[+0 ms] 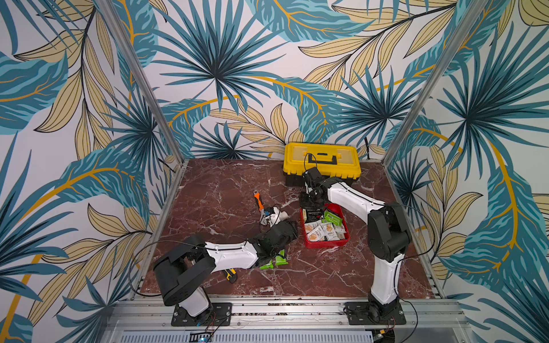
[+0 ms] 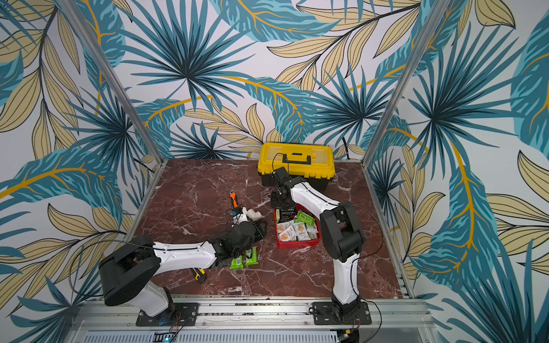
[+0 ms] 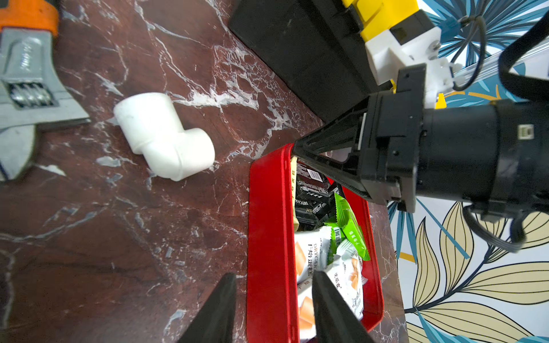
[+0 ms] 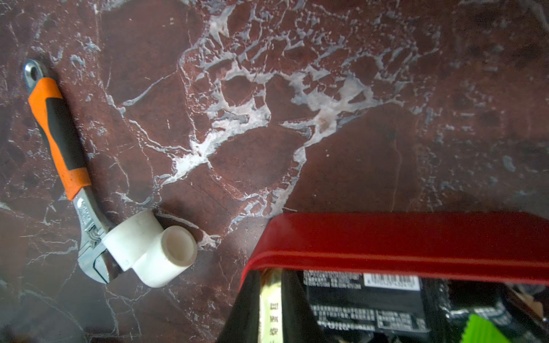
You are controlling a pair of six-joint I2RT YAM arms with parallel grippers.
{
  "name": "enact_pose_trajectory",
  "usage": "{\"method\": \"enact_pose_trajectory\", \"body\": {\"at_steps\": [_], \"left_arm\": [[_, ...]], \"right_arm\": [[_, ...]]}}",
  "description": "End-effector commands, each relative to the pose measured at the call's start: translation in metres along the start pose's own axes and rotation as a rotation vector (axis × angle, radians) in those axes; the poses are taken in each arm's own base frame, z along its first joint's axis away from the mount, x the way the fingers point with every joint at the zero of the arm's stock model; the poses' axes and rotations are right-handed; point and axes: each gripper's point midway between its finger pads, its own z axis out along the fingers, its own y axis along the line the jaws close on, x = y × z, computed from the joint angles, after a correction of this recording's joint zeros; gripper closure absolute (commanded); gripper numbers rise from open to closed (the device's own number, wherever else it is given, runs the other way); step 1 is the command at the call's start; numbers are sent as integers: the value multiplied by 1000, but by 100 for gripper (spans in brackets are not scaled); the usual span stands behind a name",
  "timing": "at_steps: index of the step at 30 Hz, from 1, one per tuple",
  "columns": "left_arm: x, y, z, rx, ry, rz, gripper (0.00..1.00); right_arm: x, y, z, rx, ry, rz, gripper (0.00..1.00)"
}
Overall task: Take the cookies out of the storage box
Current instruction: Pick up the cookie from the storage box.
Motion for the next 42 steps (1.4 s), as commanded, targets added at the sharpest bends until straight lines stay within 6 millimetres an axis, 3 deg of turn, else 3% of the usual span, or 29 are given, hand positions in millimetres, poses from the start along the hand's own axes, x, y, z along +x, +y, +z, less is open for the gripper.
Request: {"method": "enact_pose_trajectory", "body": {"at_steps": [1, 14, 19, 24, 33, 42], "left_arm": [[-6, 1, -6, 7, -23, 5, 54], [-7, 1, -6, 10, -26, 1, 54], [-7, 1, -6, 10, -27, -1, 55], [-6, 2, -6, 12, -27, -3, 55], [-6, 3, -7, 13, -28, -5, 55], [-7, 5, -9, 9, -32, -5, 55]], "right_arm": [[16, -16, 15, 67, 56, 0, 81], [16, -14, 10, 49, 37, -12, 77], [12, -12, 1, 26, -21, -17, 69], [10, -11, -4, 4, -58, -8, 73], [14, -7, 10, -12, -17, -10, 72], [15, -3, 17, -24, 0, -12, 85]]}}
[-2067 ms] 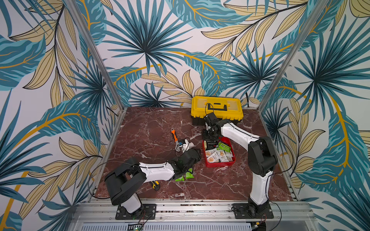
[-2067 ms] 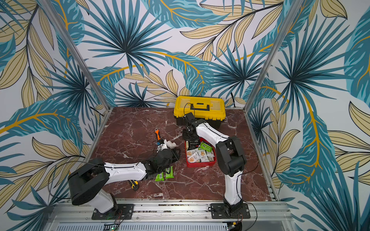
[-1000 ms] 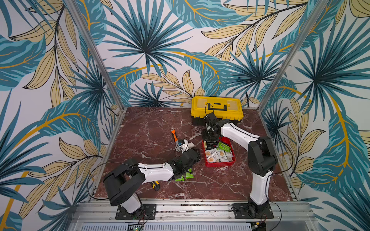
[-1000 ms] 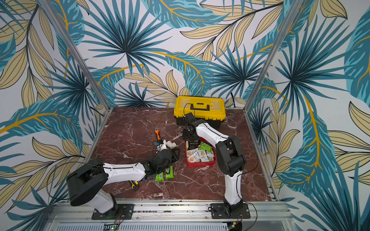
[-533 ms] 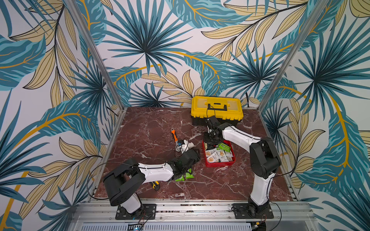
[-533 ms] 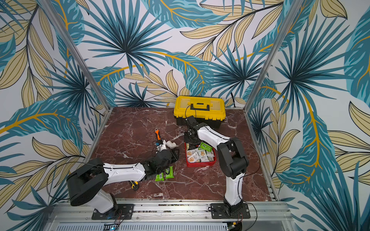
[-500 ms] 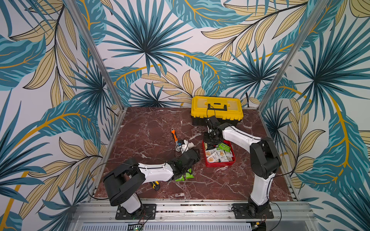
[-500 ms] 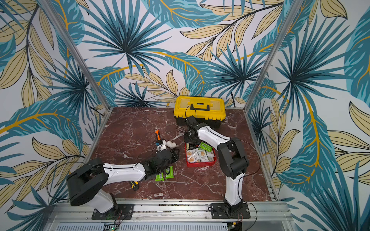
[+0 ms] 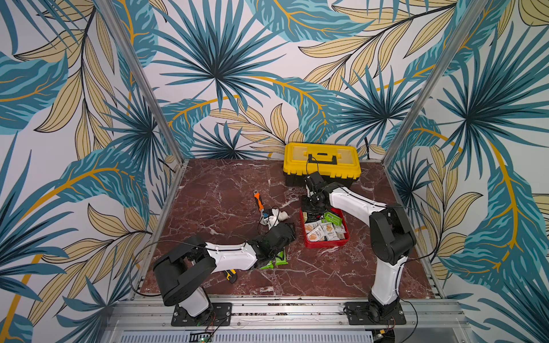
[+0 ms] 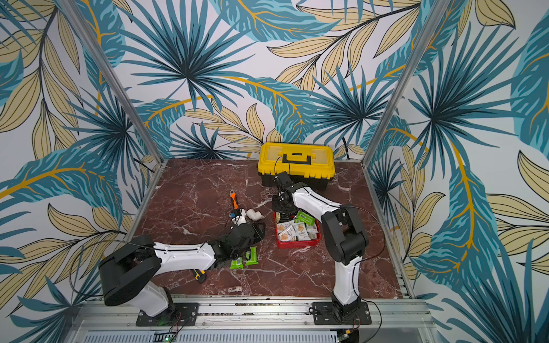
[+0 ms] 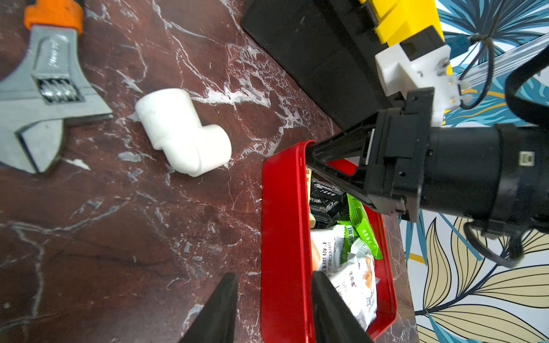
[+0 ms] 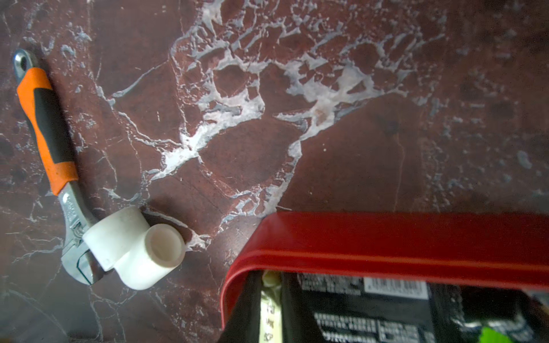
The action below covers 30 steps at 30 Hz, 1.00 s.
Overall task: Take the cookies out of the storage box
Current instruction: Pick up the cookie from the storage box, then place the cookie at the center of the board.
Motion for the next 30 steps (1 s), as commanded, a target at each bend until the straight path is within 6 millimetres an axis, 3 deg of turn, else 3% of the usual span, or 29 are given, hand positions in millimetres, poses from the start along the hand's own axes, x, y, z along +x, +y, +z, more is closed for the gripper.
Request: {"method": "enact_pose_trajectory", "body": {"at_steps": [1, 11, 18, 21, 25, 30], "left_arm": [[-10, -6, -8, 28, -29, -12, 55], [-15, 0, -12, 16, -54, -36, 55], [-39, 21, -33, -47, -150, -96, 55], [-51, 35, -47, -137, -164, -63, 55], [-67, 60, -65, -233, -177, -58, 54], [-80, 88, -90, -322, -196, -57, 54]], "right_arm": [[6, 1, 8, -3, 27, -2, 87], [-9, 12, -44, -66, -71, 22, 100], [-8, 7, -87, -72, -128, 34, 100], [-3, 9, -104, -99, -139, 40, 100], [10, 25, -120, -191, -116, 55, 100], [35, 49, -124, -195, -80, 5, 100]]}}
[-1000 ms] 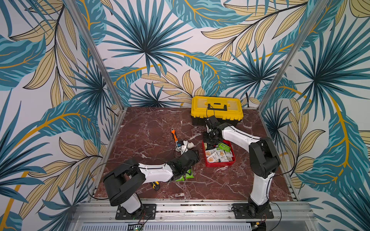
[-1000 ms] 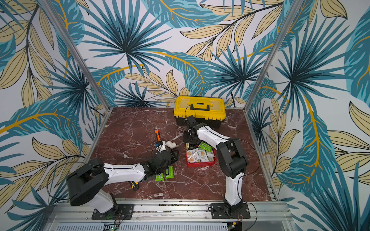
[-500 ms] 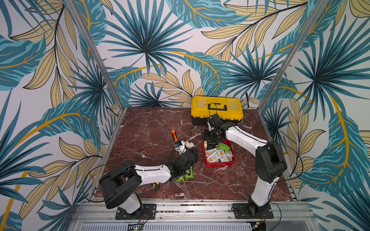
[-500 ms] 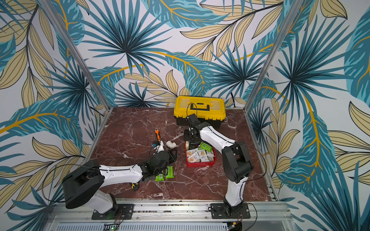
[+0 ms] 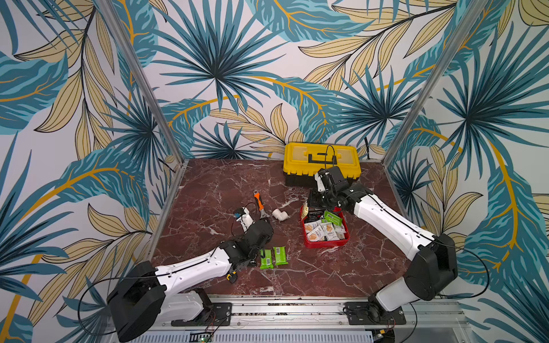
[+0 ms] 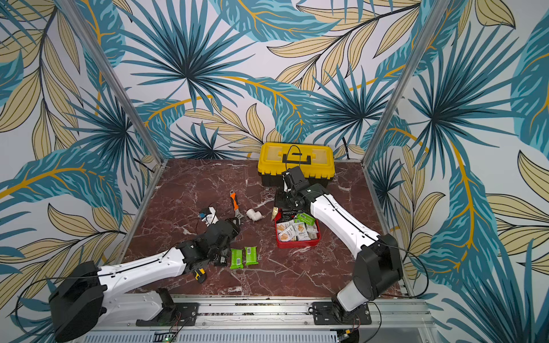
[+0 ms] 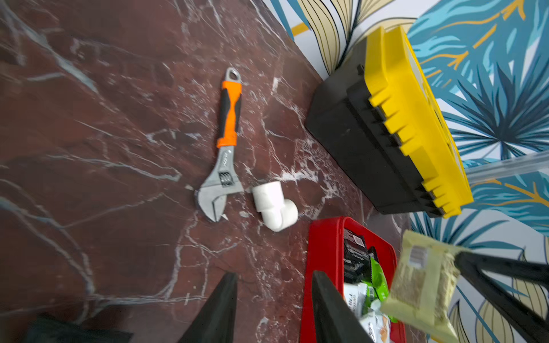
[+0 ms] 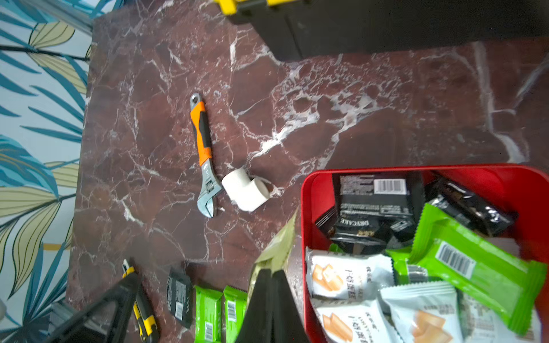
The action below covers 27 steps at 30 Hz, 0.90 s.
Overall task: Take the cookies out of the storage box
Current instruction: Place the cookie at the center of the board.
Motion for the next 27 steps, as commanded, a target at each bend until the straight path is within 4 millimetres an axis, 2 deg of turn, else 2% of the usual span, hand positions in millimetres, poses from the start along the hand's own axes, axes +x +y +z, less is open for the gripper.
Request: {"method": "enact_pose_trajectory", "body": {"at_steps": [1, 6, 10, 14, 18, 19, 27], "left_arm": [[-6, 46, -10, -139, -9, 51, 54], [-12, 76, -24, -192, -20, 26, 54], [-15, 93, -35, -215, -27, 1, 54], [-17, 106, -44, -231, -34, -11, 54], [-21, 119, -52, -247, -50, -29, 54], [-21, 121, -54, -247, -53, -32, 54], [-22, 132, -65, -237, -46, -34, 54]], "right_arm": [[34, 12, 4, 15, 85, -14, 100], [62, 24, 29, 147, 145, -83, 100], [66, 18, 45, 344, 153, -153, 100], [65, 16, 59, 443, 151, -191, 100], [66, 15, 74, 496, 187, -210, 100], [76, 24, 78, 488, 199, -236, 100], [93, 41, 105, 488, 240, -269, 100]]}}
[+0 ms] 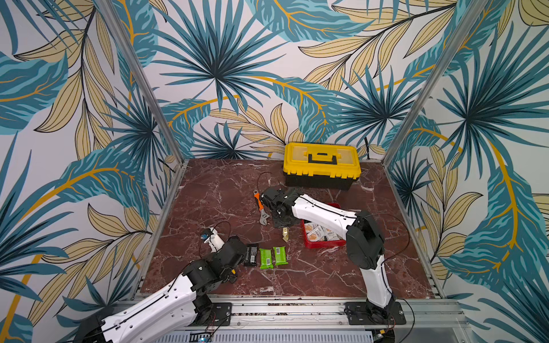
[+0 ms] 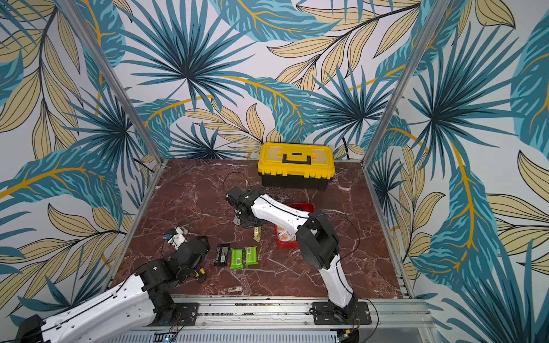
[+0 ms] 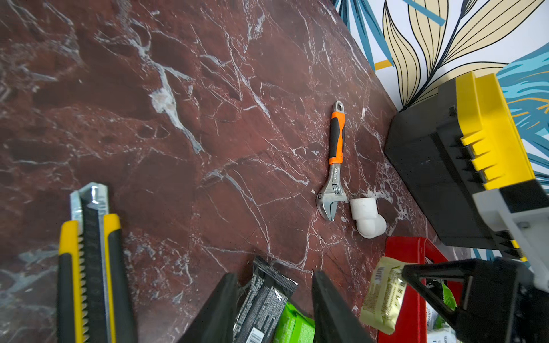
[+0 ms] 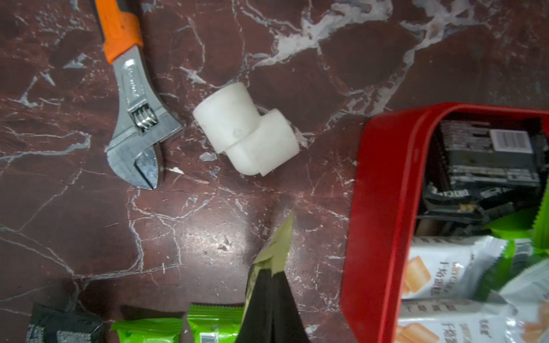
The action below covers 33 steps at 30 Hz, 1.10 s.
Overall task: Take the cookies out of the storage box
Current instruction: Place the cookie at the center of the board.
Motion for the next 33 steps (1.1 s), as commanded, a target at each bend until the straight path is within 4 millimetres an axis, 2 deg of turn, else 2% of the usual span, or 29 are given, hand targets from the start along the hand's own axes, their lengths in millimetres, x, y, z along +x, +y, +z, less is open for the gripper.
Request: {"method": "enact_pose_trajectory", "body": {"at_steps": [1, 8, 10, 14, 18, 22, 26, 29, 30, 33], "left_arm": [[3, 25, 2, -54, -4, 29, 54], [4, 24, 1, -39, 5, 42, 54], [4, 22, 0, -31, 11, 54, 54], [4, 12, -1, -1, 20, 83, 55], [4, -8, -2, 46, 31, 130, 55], [11, -43, 0, 128, 74, 187, 54], [30, -81, 3, 203, 167, 257, 53], [48, -113, 5, 264, 213, 311, 50], [55, -125, 5, 284, 223, 334, 49], [81, -156, 6, 328, 264, 408, 44]], "right_arm": [[7, 4, 7, 52, 20, -23, 100], [7, 26, 21, 44, 36, -51, 99], [5, 33, 18, 26, 31, -57, 85], [-5, 37, -3, -8, -16, -47, 73], [-21, 24, -39, -16, -101, -34, 71], [-30, -5, -77, -7, -190, -7, 70], [-25, -46, -101, -19, -236, 57, 70], [-11, -84, -105, -30, -221, 130, 69], [-8, -102, -104, -29, -212, 172, 69], [10, -143, -103, -41, -197, 275, 69]]}}
